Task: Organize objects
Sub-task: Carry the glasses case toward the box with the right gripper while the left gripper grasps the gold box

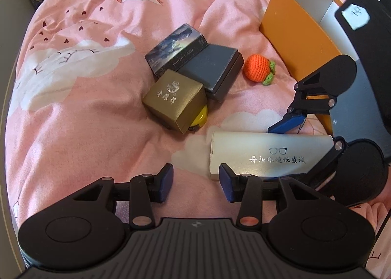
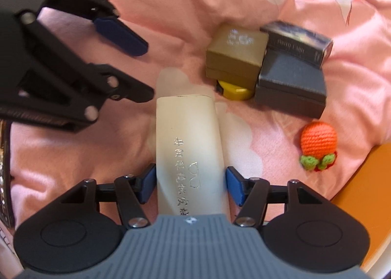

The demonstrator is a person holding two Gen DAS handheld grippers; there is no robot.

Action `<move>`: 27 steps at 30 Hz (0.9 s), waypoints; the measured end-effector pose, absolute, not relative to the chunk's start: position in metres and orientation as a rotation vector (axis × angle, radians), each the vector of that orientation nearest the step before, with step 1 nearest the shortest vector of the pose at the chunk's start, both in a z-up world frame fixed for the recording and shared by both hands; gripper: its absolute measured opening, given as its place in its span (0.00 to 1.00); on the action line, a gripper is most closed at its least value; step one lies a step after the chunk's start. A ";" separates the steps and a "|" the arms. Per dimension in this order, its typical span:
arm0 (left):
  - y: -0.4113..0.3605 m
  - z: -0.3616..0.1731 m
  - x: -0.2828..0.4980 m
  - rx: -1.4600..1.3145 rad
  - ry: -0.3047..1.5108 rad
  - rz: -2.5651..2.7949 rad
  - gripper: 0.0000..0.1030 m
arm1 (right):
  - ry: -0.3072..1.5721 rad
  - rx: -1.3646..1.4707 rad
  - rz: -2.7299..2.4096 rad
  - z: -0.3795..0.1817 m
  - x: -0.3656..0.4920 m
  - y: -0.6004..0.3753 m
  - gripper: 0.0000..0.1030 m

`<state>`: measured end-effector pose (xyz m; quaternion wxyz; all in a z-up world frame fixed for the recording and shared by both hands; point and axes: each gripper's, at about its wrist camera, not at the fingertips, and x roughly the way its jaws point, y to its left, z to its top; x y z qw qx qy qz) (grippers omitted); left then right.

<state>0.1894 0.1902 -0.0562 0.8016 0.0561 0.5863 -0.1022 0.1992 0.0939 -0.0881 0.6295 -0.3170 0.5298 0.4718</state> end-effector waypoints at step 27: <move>0.218 -0.048 0.252 -0.278 1.157 0.066 0.80 | 0.884 -0.914 0.834 0.014 0.241 -0.026 0.60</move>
